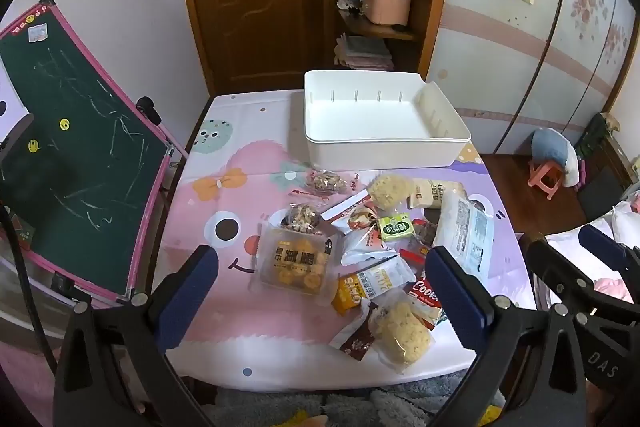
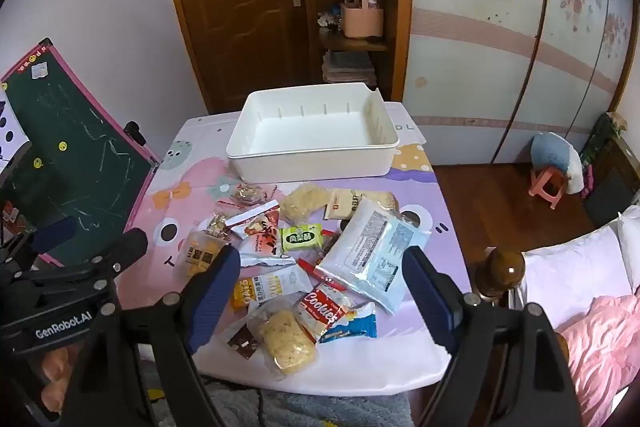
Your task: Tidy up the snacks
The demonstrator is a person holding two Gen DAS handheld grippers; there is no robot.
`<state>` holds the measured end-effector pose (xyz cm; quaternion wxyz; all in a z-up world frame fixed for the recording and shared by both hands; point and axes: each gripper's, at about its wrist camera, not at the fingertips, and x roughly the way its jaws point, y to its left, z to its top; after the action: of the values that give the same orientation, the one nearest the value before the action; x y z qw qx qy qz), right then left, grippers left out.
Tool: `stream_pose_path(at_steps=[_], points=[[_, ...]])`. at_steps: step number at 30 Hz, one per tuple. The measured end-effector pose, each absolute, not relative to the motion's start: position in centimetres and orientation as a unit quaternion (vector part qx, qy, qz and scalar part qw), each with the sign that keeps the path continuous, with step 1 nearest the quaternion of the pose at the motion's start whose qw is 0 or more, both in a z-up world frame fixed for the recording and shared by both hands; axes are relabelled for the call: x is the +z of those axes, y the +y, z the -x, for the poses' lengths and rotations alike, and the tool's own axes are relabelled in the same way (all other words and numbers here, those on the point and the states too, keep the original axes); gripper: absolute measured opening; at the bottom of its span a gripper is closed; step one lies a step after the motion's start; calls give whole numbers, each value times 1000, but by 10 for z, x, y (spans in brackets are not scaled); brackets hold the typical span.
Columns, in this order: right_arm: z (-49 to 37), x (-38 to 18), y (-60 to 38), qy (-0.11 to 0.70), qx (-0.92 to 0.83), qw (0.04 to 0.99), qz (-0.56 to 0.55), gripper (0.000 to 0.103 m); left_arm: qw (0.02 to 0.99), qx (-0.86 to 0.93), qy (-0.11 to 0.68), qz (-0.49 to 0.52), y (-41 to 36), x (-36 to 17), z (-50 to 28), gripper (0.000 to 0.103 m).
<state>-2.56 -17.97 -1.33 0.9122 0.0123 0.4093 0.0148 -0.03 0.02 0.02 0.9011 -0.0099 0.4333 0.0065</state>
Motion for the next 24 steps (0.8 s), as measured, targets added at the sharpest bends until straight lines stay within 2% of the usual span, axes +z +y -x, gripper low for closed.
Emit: stream_pose_path(at_steps=[24], points=[[10,-28,-180,430,18,902,-25,84,899,-18,438,11,-8,-16,-5,98]])
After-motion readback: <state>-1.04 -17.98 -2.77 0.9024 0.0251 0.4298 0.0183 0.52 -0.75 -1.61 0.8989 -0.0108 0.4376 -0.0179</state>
